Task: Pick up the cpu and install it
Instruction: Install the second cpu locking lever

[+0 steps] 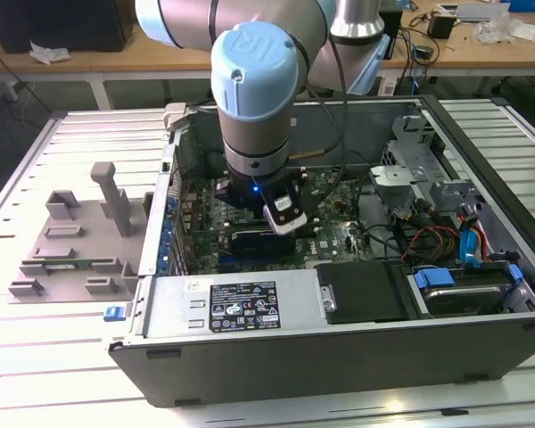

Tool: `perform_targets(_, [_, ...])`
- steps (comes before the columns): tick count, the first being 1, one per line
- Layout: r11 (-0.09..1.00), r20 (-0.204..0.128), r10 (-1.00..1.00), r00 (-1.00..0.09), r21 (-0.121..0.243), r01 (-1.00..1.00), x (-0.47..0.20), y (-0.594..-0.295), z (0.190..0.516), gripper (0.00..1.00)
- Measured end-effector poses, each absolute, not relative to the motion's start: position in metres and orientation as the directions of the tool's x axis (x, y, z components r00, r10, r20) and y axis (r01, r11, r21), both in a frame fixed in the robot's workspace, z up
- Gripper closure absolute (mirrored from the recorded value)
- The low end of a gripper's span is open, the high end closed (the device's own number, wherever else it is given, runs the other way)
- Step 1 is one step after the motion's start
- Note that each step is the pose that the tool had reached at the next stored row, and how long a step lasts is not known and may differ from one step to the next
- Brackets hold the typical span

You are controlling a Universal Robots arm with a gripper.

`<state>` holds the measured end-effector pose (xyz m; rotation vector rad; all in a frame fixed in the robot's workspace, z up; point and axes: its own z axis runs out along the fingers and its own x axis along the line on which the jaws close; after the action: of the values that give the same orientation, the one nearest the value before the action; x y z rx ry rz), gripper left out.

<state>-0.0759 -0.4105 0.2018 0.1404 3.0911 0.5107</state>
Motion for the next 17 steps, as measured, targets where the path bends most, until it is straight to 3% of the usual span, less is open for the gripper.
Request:
perform_targets(7, [0.942,0.01,0.089,-0.996,0.323,0.088,-0.076,-0.4182,0.2017,0.89])
perform_targets(17, [0.93,0.013,0.089,-0.996,0.356,0.088,-0.0821,-0.417,0.1986,0.89])
